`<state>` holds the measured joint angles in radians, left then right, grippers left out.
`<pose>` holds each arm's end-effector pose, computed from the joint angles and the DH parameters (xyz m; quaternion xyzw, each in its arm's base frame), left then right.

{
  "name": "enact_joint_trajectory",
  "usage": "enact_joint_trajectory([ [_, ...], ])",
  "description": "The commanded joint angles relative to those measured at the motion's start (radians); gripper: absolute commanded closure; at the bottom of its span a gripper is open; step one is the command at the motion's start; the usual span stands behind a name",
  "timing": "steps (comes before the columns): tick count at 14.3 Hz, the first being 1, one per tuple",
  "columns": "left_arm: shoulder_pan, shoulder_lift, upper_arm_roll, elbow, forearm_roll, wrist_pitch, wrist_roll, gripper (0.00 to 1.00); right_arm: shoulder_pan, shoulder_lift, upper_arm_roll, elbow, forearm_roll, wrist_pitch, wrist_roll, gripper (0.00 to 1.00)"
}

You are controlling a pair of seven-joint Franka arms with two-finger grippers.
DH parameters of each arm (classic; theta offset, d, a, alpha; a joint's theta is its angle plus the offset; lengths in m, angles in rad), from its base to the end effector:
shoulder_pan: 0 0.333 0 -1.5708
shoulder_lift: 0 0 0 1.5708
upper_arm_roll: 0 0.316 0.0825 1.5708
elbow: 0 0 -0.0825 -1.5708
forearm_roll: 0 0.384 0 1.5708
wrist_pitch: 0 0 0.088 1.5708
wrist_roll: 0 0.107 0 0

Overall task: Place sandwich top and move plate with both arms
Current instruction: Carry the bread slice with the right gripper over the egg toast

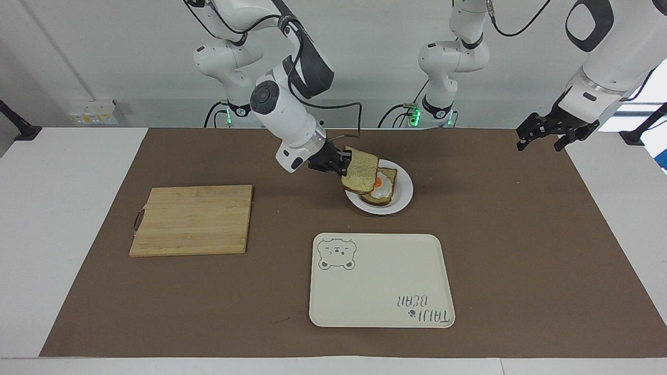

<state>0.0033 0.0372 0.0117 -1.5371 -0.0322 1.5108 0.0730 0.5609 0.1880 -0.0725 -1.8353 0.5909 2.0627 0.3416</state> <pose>0.5595 0.0047 0.6146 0.9989 -0.0294 -0.0310 0.0173 0.5305 0.3177 0.4388 -0.9654 0.0610 0.0838 0.2394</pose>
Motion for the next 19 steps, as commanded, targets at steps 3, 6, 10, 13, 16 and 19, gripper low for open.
enact_joint_trajectory([
  [3,-0.003,-0.022,0.001,-0.018,0.017,-0.009,-0.013,0.0,0.054,0.03,0.037,-0.022,0.029,0.086,-0.041,1.0],
  [6,-0.003,-0.022,0.001,-0.018,0.017,-0.009,-0.013,0.0,0.076,0.071,0.037,-0.024,0.033,0.121,-0.05,1.0],
  [10,-0.003,-0.022,0.001,-0.018,0.017,-0.009,-0.013,0.0,0.116,0.119,0.037,-0.033,0.033,0.185,-0.13,1.0],
  [13,-0.003,-0.022,0.001,-0.018,0.017,-0.009,-0.013,0.0,0.119,0.131,0.037,-0.038,0.033,0.188,-0.167,1.0],
  [16,-0.011,-0.022,0.001,-0.018,0.017,-0.009,-0.013,0.0,0.158,0.146,0.037,-0.058,0.035,0.255,-0.191,1.0],
  [19,-0.013,-0.022,0.001,-0.017,0.017,-0.008,-0.013,0.0,0.155,0.148,0.037,-0.064,0.033,0.272,-0.202,1.0],
])
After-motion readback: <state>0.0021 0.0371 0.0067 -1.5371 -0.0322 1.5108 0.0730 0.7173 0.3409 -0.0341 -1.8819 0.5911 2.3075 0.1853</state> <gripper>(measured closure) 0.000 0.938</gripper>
